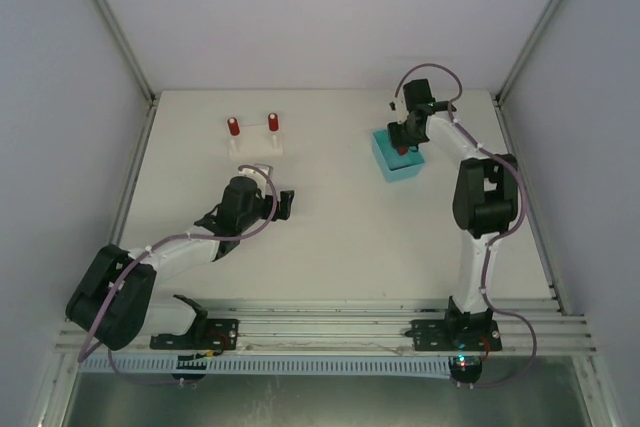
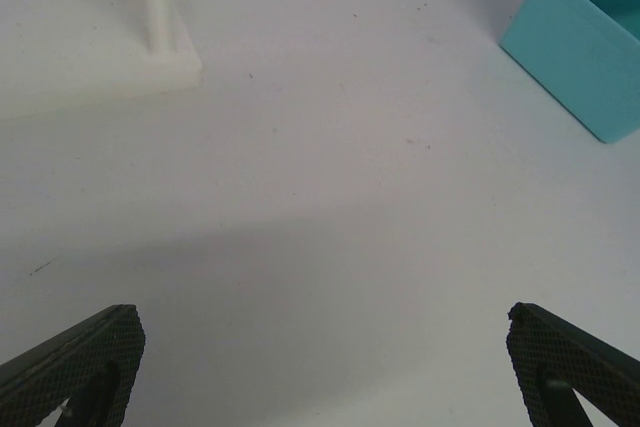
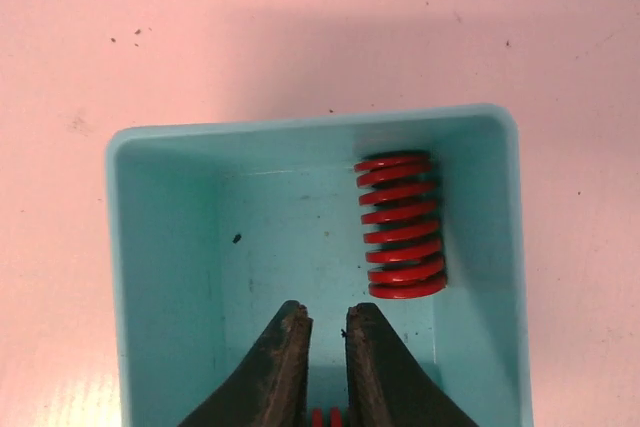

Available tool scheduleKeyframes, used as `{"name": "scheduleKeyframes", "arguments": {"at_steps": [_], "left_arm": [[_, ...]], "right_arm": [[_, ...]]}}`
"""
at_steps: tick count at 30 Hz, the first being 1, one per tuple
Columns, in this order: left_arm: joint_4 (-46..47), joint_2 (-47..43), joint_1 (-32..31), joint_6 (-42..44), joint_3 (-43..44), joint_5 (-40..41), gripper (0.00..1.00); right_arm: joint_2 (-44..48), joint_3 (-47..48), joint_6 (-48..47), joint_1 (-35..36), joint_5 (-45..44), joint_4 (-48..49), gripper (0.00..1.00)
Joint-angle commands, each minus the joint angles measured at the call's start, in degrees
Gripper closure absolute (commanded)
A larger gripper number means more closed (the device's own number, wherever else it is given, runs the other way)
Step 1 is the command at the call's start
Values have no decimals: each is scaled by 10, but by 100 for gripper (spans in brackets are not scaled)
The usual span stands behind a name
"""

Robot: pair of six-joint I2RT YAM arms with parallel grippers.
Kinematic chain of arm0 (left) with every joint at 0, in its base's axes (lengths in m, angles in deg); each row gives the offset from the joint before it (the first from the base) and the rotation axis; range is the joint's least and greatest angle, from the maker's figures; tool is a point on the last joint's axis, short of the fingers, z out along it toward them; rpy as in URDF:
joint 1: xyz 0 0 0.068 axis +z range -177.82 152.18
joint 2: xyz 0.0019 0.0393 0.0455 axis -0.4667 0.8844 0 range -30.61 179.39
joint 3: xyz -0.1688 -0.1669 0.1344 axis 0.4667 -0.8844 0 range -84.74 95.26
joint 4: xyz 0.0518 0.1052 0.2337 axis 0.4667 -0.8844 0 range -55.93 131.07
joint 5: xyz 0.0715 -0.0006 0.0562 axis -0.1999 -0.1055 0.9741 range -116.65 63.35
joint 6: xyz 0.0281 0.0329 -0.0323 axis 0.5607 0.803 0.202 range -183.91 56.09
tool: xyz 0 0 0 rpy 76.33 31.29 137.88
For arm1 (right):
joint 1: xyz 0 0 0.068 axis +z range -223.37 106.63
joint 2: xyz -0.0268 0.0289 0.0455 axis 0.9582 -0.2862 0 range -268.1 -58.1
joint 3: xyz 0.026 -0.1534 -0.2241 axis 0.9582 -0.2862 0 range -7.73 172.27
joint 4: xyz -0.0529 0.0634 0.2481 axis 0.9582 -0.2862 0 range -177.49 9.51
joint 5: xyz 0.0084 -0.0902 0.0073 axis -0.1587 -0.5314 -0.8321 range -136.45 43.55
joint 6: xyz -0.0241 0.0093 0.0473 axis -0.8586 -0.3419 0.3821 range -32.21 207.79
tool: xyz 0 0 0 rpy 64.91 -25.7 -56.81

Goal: Install the large spring

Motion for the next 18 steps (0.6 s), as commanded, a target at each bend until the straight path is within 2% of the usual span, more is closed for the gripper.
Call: {"name": "scheduleKeyframes", "arguments": {"at_steps": [1, 5, 12, 18], "left_arm": [[1, 4, -2, 8, 20, 2, 1], [1, 5, -2, 8, 19, 3, 1], [0, 5, -2, 8, 19, 5, 1], [1, 5, -2, 8, 19, 5, 1]], "right_arm": [[-22, 18, -11, 3, -8, -11, 79], [-48, 40, -8, 13, -74, -18, 70], [-88, 67, -21, 43, -175, -19, 67], [-118, 83, -18, 44, -192, -24, 60]]}}
